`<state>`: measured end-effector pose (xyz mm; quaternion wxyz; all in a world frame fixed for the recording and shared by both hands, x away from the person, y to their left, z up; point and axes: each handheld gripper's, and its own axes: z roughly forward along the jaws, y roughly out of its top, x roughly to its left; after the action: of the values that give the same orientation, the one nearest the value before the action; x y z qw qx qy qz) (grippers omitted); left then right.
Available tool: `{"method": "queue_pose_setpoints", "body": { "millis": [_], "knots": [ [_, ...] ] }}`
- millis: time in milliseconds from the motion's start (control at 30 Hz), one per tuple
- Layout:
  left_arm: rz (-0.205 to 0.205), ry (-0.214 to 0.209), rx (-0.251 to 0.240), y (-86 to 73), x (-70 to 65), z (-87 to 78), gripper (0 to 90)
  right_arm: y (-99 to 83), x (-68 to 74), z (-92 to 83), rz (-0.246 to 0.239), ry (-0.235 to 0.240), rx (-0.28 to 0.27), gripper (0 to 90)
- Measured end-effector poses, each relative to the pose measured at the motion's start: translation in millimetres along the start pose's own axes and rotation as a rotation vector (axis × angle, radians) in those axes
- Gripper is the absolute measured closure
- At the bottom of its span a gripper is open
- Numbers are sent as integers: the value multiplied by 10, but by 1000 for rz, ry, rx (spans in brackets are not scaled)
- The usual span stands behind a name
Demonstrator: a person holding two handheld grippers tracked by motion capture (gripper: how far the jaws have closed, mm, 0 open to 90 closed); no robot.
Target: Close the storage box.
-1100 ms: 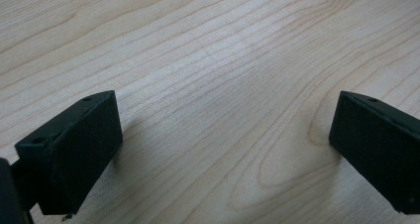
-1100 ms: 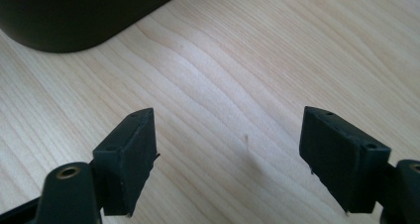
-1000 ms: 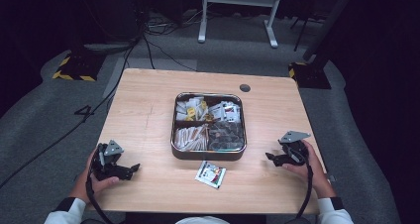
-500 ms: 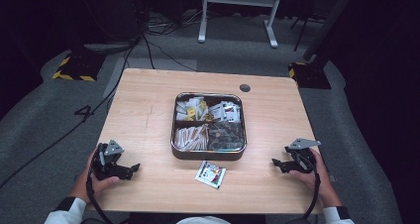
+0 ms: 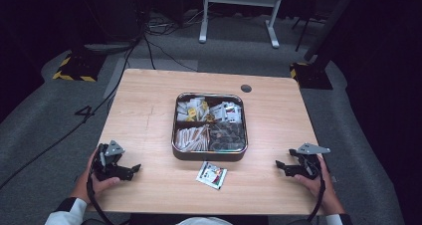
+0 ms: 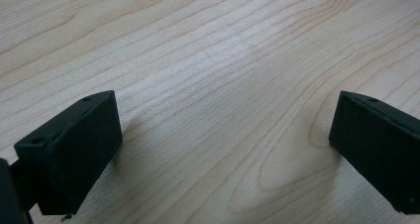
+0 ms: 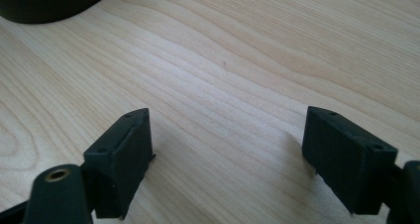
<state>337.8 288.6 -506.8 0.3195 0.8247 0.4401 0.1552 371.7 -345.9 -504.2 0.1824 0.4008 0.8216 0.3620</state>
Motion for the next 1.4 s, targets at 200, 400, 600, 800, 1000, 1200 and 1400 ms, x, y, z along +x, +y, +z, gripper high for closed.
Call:
{"method": "queue_pose_setpoints", "body": {
  "millis": [200, 400, 600, 800, 1000, 1200, 1400],
  "knots": [
    [-2, -1, -1, -1, -1, 1, 1, 3, 0, 3, 3, -3, 1, 200],
    [3, -2, 2, 0, 3, -1, 2, 5, 6, 6, 9, -8, 0, 200],
    [10, -4, 1, 4, 9, 1, 1, 5, 7, 5, 12, -13, 1, 199],
    [11, -4, 2, 5, 9, 2, 1, 5, 6, 5, 13, -13, 1, 199],
    [11, -4, 2, 5, 9, 2, 1, 6, 5, 6, 13, -13, 1, 198],
    [12, -4, 0, 7, 11, 5, 1, 11, 2, 12, 14, -15, 1, 197],
    [8, -6, 2, 9, 9, 7, 1, 13, -1, 14, 14, -14, 1, 196]
  ]
}}
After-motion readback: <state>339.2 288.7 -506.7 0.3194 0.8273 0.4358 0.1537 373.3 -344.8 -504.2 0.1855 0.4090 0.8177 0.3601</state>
